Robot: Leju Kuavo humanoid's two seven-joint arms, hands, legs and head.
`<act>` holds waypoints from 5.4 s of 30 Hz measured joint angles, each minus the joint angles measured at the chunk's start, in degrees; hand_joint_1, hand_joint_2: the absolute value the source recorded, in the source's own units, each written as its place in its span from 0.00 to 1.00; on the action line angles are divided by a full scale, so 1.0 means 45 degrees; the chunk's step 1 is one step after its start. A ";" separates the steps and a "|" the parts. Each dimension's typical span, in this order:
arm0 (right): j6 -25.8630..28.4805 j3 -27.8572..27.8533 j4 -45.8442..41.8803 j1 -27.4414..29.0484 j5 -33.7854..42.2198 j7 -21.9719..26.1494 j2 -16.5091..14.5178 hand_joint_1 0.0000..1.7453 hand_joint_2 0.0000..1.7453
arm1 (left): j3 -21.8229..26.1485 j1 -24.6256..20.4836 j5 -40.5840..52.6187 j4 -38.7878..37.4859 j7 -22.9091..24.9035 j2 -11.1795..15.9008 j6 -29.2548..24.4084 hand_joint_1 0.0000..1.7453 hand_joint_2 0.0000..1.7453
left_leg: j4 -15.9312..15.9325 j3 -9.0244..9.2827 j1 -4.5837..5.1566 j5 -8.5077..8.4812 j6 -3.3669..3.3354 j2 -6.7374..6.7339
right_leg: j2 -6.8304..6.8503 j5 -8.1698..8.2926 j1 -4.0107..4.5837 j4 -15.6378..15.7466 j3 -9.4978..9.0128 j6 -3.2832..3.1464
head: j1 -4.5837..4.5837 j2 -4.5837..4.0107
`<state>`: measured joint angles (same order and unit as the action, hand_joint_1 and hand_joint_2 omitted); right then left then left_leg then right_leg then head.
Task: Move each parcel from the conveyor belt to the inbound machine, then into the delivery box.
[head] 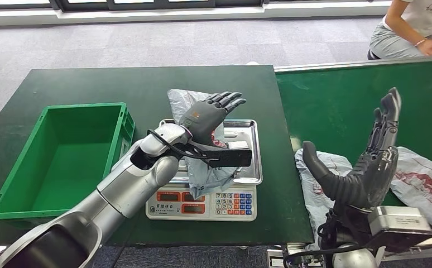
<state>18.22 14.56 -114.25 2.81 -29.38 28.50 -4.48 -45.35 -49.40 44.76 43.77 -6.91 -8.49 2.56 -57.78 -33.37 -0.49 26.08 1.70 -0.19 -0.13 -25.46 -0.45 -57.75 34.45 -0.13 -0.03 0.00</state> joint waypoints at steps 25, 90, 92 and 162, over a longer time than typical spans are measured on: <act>-0.1083 0.0000 0.0009 -0.0766 -0.0707 -0.0360 -0.0866 0.00 1.00 | -0.0722 -0.0141 0.0607 -0.3988 0.0157 -0.1311 -0.1086 0.00 1.00 | 0.0006 -0.0002 0.0003 -0.0002 0.0000 0.0003 | 0.0002 0.0001 -0.0002 -0.0001 -0.0003 0.0003 | -0.0001 0.0000; 0.0162 0.0359 0.1214 -0.1300 -0.0481 0.0205 -0.0555 0.00 1.00 | -0.0714 -0.0226 0.1599 -0.5339 0.0380 0.1209 0.0164 1.00 1.00 | 0.0048 0.0094 -0.0003 0.0004 0.0018 -0.0022 | -0.0025 -0.0018 0.0002 -0.0005 -0.0146 -0.0022 | 0.0001 0.0000; 0.0370 0.0418 0.1213 -0.1221 -0.0377 0.0227 -0.0441 0.00 1.00 | -0.0691 -0.0155 0.1613 -0.5244 0.0247 0.1316 -0.0715 1.00 1.00 | 0.0048 0.0140 -0.0003 -0.0006 0.0025 -0.0023 | -0.0025 -0.0012 0.0003 -0.0005 -0.0134 -0.0026 | 0.0001 0.0000; 0.0800 0.0534 -0.0302 0.0060 -0.0419 -0.0500 0.0625 0.00 1.00 | 1.0180 0.2960 0.8987 -0.0934 0.2011 0.5346 -0.7137 1.00 1.00 | 0.0047 -0.0008 -0.0012 -0.0047 0.0057 -0.0024 | -0.0027 0.0009 0.0017 -0.0022 0.0049 -0.0049 | 0.0001 0.0000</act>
<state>21.82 16.96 -115.61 3.08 -31.26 26.24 -1.67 0.46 -36.07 85.20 39.57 2.14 15.57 -29.56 -57.57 -33.41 -0.55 25.87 1.96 -0.30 -0.25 -25.42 -0.38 -57.85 34.67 -0.35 -0.02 0.00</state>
